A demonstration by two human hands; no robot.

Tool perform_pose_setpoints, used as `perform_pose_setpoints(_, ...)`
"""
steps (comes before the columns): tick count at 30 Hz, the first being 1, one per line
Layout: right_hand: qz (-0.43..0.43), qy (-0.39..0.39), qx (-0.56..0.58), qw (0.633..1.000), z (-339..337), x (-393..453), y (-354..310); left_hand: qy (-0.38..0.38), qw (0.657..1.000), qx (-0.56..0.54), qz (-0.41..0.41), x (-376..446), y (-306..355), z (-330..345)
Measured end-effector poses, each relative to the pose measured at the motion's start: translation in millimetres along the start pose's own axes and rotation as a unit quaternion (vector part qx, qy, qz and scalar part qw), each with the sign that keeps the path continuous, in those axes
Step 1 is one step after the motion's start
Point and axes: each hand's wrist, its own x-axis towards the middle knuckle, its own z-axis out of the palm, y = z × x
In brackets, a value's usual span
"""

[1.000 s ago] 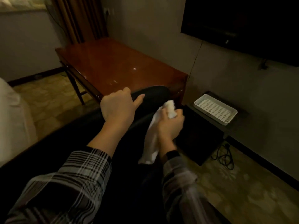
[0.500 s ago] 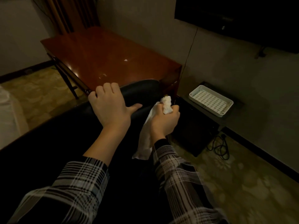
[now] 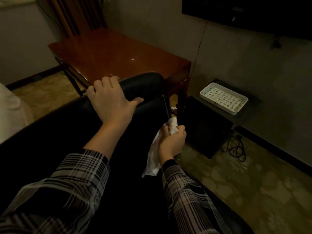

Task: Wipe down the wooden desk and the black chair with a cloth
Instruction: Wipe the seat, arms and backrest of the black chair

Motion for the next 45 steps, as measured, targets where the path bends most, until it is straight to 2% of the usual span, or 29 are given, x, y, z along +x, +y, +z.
perform_pose_setpoints(3, -0.021, -0.005, -0.047, 0.999, -3, 0, -9, -0.033, 0.999, 0.016, 0.014, -4, -5, -8)
perform_pose_setpoints(7, -0.174, -0.013, -0.039, 0.984, 9, -5, -36, -0.075, 0.995, 0.061, 0.027, -4, -7, -12)
perform_pose_setpoints(9, -0.207, -0.016, -0.009, 0.978, 17, 0, -34, -0.083, 0.993, 0.078, 0.026, -4, -7, -7)
perform_pose_setpoints(11, -0.182, 0.004, 0.004, 0.983, 16, 13, -7, -0.085, 0.993, 0.079, 0.014, -1, -5, -4)
perform_pose_setpoints(14, -0.023, 0.036, 0.031, 0.999, 9, 28, 55, -0.069, 0.994, 0.081, -0.006, 0, -4, 2)
perform_pose_setpoints(16, 0.027, 0.044, 0.039, 0.998, 7, 31, 81, -0.052, 0.996, 0.074, -0.009, -1, -4, 5)
perform_pose_setpoints(21, 0.030, 0.049, 0.019, 0.998, 4, 12, 59, -0.001, 0.999, 0.046, -0.019, -12, -1, 6)
perform_pose_setpoints(25, -0.115, -0.021, 0.043, 0.992, 13, -31, 2, 0.013, 0.999, 0.036, 0.018, -24, 2, 9)
perform_pose_setpoints(27, -0.139, -0.025, 0.054, 0.988, 19, -32, -5, 0.008, 0.998, 0.057, 0.032, -25, 2, 14)
perform_pose_setpoints(31, -0.093, 0.037, 0.028, 0.995, 15, -8, 44, 0.018, 0.995, 0.081, 0.055, -27, 1, 22)
perform_pose_setpoints(35, 0.054, 0.075, 0.029, 0.995, 23, -7, 108, 0.037, 0.996, 0.058, 0.051, -30, 1, 26)
perform_pose_setpoints(39, 0.146, 0.050, 0.043, 0.987, 19, -17, 131, 0.037, 0.997, 0.056, 0.043, -32, -5, 22)
perform_pose_setpoints(41, 0.143, 0.021, 0.041, 0.989, 10, -22, 130, 0.030, 0.997, 0.061, 0.034, -35, -6, 18)
perform_pose_setpoints(45, 0.033, -0.016, 0.032, 0.999, 3, -35, 110, 0.026, 0.996, 0.074, 0.030, -37, -13, 14)
